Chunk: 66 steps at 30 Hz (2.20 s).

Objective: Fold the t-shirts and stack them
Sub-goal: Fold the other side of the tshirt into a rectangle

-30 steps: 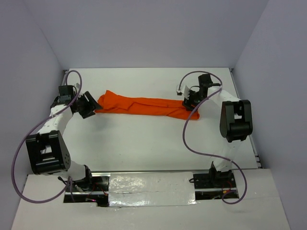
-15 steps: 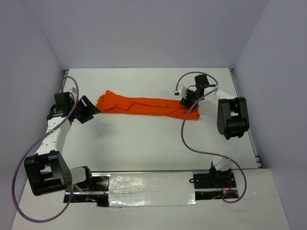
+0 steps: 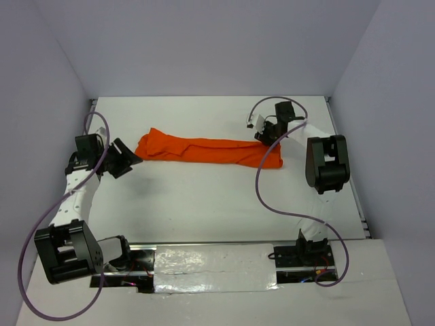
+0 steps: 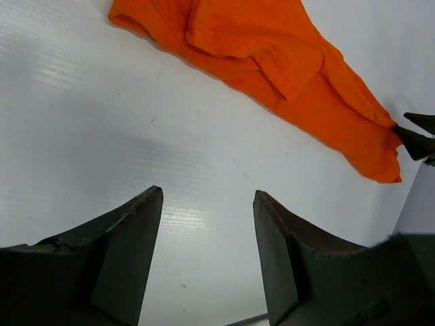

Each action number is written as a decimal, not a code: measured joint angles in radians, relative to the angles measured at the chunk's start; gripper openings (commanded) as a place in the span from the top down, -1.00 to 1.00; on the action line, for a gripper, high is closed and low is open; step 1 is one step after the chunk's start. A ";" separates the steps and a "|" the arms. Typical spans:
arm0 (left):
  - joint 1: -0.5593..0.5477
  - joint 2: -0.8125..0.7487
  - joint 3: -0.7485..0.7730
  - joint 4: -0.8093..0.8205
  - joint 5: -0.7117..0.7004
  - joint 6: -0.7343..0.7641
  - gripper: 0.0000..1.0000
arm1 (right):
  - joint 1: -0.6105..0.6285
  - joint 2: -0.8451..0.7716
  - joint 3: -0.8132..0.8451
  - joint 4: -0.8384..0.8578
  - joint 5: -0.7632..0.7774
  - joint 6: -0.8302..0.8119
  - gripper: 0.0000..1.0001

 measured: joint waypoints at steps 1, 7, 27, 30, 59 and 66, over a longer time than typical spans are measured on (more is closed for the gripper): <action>0.000 -0.002 0.000 0.000 0.000 0.000 -0.37 | 0.000 0.000 0.002 0.002 0.002 0.002 0.10; 0.002 -0.004 -0.003 0.001 0.002 0.000 -0.37 | 0.000 0.020 0.030 0.005 0.037 0.044 0.04; 0.006 -0.030 -0.005 -0.006 0.022 -0.005 -0.37 | 0.071 0.061 0.249 -0.278 -0.169 -0.034 0.80; 0.007 -0.035 -0.005 -0.007 0.029 -0.013 -0.37 | 0.177 0.061 0.241 -0.311 -0.184 -0.053 0.79; 0.008 -0.103 -0.056 -0.010 0.074 -0.050 -0.37 | 0.353 0.185 0.352 -0.209 -0.027 0.095 0.74; 0.008 -0.103 -0.063 -0.005 0.080 -0.050 -0.37 | 0.354 0.185 0.352 -0.240 -0.027 0.067 0.75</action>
